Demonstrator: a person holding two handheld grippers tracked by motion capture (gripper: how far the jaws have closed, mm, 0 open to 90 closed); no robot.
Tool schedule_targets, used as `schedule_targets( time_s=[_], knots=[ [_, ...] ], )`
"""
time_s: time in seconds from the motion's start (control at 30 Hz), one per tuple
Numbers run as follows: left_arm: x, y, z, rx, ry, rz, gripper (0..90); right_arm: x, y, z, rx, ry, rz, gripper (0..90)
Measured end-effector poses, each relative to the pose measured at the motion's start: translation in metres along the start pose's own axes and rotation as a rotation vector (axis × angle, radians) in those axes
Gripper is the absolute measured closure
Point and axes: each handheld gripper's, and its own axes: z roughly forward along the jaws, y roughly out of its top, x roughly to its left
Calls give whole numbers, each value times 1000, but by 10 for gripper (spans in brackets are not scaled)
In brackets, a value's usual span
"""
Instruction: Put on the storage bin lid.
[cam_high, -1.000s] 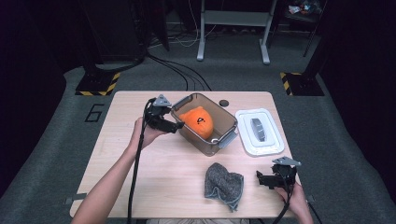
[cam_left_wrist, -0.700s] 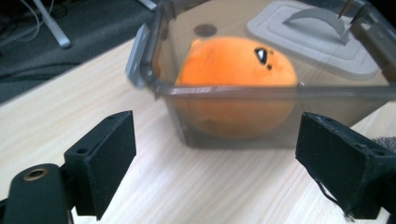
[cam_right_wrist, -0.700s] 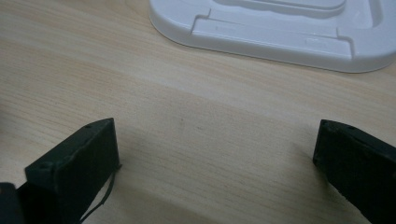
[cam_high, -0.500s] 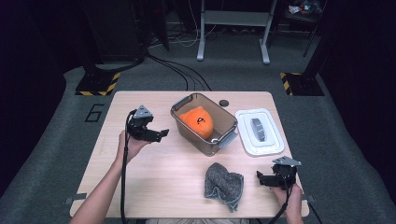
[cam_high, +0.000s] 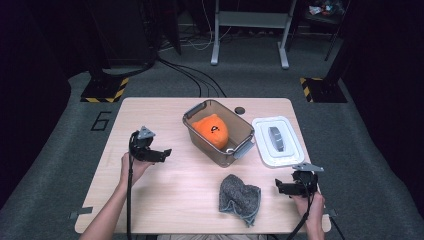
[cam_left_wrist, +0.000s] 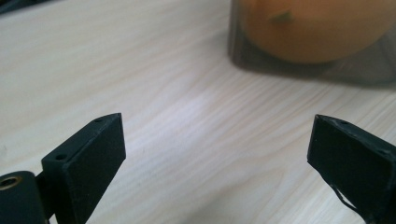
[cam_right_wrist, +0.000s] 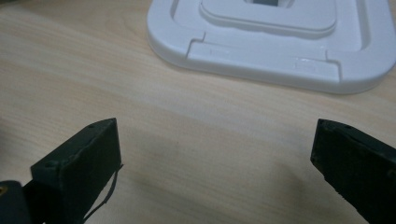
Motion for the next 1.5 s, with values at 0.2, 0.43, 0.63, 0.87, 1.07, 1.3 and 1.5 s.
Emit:
schedule_targets(
  time_s=[0.2, 0.43, 0.63, 0.87, 1.07, 1.3, 1.5],
  knots=[
    [8, -22, 16, 64, 30, -31, 34, -3, 16, 3, -14, -1, 0, 27],
    [9, -40, 31, 98, 45, -67, 37, -7, 37, 12, -17, 14, -1, 32],
    [8, -43, 33, 84, 79, -51, 19, -12, 58, 23, -18, 12, 7, 34],
    [9, -44, 35, 76, 78, -40, 0, -20, 76, 42, -16, 13, 27, 72],
    [9, -44, 35, 70, 75, -39, 0, -25, 96, 57, -26, -11, 33, 166],
    [9, -44, 34, 85, 64, -25, 0, -32, 111, 69, -16, -12, 78, 293],
    [9, -43, 35, 81, 59, -26, 0, -30, 117, 83, 5, -57, 55, 408]
  ],
)
